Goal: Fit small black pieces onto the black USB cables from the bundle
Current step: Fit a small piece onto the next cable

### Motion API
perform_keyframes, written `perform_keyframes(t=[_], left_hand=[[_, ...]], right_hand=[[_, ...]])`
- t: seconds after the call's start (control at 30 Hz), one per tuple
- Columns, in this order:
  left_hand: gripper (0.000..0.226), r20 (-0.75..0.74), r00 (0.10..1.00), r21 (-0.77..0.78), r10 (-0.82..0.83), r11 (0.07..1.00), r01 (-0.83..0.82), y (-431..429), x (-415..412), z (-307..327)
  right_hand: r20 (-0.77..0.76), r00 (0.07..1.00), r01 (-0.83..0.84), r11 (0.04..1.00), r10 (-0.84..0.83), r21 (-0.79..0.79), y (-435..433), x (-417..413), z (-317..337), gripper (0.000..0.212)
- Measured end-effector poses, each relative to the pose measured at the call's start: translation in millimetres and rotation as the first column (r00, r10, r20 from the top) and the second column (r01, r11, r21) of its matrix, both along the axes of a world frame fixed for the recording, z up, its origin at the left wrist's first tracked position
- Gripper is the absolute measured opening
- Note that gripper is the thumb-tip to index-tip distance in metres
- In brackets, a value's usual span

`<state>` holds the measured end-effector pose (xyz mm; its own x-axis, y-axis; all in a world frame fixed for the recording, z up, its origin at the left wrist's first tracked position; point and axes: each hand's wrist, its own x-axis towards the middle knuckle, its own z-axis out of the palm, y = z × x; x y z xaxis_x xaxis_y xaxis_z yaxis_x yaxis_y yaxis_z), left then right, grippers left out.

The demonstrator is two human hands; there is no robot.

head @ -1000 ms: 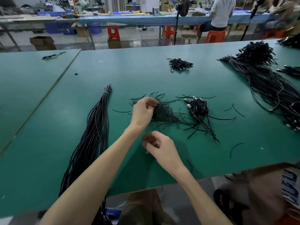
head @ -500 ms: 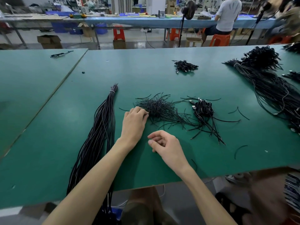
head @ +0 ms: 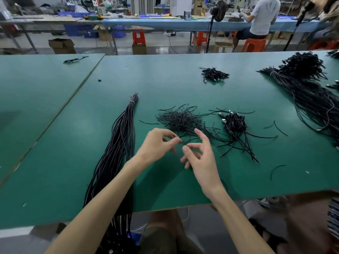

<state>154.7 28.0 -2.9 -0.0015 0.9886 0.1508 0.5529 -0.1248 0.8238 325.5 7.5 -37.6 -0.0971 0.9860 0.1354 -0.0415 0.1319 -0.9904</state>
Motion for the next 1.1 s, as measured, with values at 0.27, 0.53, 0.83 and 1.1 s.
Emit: perform_keyframes(t=[0.27,0.53,0.83,1.1], left_hand=[[0.012,-0.006,0.994,-0.07,-0.113,0.991,0.112,-14,-9,5],[0.021,-0.388,0.871,0.035,0.301,0.949,-0.313,-17,-59,14],[0.04,-0.748,0.557,-0.039,0.361,0.814,-0.58,-16,-82,0],[0.03,-0.622,0.656,-0.105,0.428,0.784,-0.611,-10,-105,1]], right_hand=[[0.098,0.995,0.012,1.0,-0.014,0.028,-1,2,-3,0.012],[0.127,0.992,-0.03,1.0,0.03,0.004,-4,1,1,0.009],[0.154,0.986,-0.058,0.998,0.056,0.007,-4,2,0,0.008],[0.168,0.985,-0.046,0.999,0.043,0.015,-3,2,-1,0.009]])
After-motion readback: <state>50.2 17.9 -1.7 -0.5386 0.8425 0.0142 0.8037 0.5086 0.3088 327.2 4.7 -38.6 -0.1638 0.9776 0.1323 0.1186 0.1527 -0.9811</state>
